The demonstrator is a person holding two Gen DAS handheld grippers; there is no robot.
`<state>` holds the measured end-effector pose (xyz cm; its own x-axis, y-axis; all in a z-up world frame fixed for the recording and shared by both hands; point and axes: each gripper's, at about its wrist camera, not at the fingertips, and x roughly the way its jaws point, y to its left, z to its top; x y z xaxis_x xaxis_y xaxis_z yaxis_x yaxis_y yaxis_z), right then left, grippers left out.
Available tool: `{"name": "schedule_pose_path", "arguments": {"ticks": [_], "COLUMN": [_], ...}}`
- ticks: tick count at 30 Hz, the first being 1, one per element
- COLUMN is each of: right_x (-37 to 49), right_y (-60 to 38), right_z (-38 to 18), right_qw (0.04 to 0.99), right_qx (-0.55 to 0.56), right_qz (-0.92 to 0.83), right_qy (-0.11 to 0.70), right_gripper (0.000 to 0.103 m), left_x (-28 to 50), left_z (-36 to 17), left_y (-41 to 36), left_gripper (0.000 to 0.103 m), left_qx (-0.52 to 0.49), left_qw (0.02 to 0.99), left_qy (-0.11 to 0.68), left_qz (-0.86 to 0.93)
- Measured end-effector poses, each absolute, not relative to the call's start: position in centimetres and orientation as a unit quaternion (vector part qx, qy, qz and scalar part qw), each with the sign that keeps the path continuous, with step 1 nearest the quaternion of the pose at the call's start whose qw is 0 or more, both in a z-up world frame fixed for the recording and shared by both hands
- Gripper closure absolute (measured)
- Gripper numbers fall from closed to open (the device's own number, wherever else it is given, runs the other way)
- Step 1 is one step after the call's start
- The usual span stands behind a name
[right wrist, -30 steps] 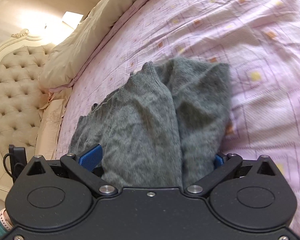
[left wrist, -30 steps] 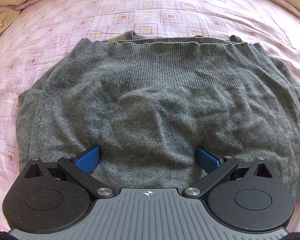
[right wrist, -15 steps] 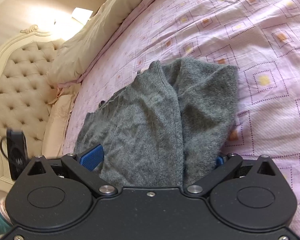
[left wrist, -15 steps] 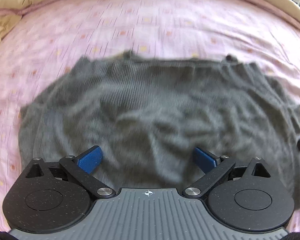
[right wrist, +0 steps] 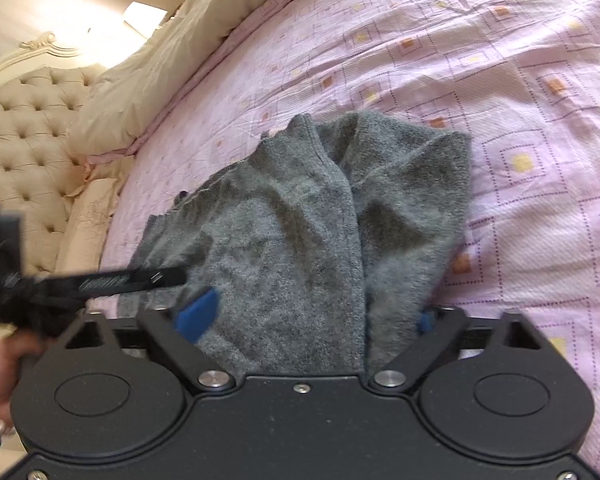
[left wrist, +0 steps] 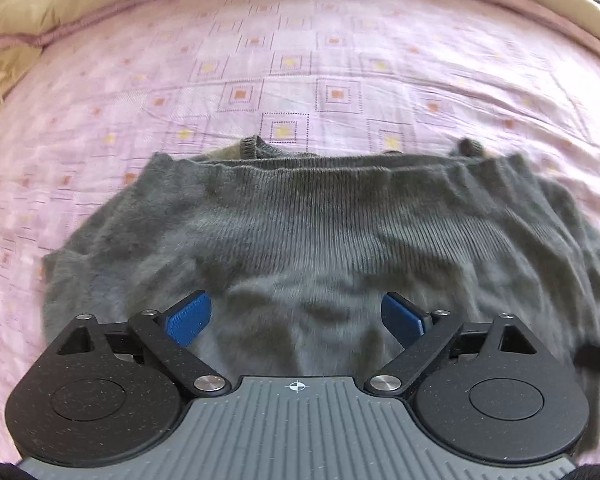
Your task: Fold small clothes
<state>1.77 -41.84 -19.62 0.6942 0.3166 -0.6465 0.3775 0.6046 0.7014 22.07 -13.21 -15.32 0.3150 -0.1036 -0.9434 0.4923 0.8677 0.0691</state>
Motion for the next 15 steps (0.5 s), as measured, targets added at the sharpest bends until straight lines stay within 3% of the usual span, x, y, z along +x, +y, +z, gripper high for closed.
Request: {"name": "schedule_pose_path", "arguments": {"ticks": [1, 2, 7, 15], "right_x": [1.8, 1.7, 1.8, 3.8], "right_y": [-41.8, -41.9, -41.2, -38.0], "right_z": [-19.8, -19.9, -19.1, -15.1], "right_qw": [0.8, 0.794, 0.792, 0.808], "right_qx": [0.451, 0.455, 0.435, 0.386], "right_qz": [-0.024, -0.032, -0.087, -0.12], "right_qy": [0.396, 0.401, 0.418, 0.429], "right_gripper": [0.039, 0.047, 0.072, 0.077], "left_x": [21.3, 20.6, 18.1, 16.4], "left_z": [-14.9, -14.5, -13.3, -12.5], "left_y": [-12.6, -11.9, -8.0, -1.4], "left_gripper": [0.01, 0.01, 0.01, 0.01], "left_qx": [0.178, 0.181, 0.183, 0.164], "left_qw": [0.794, 0.794, 0.791, 0.785], "left_qy": [0.549, 0.545, 0.546, 0.563], "left_qz": [-0.194, -0.199, -0.206, -0.2]}}
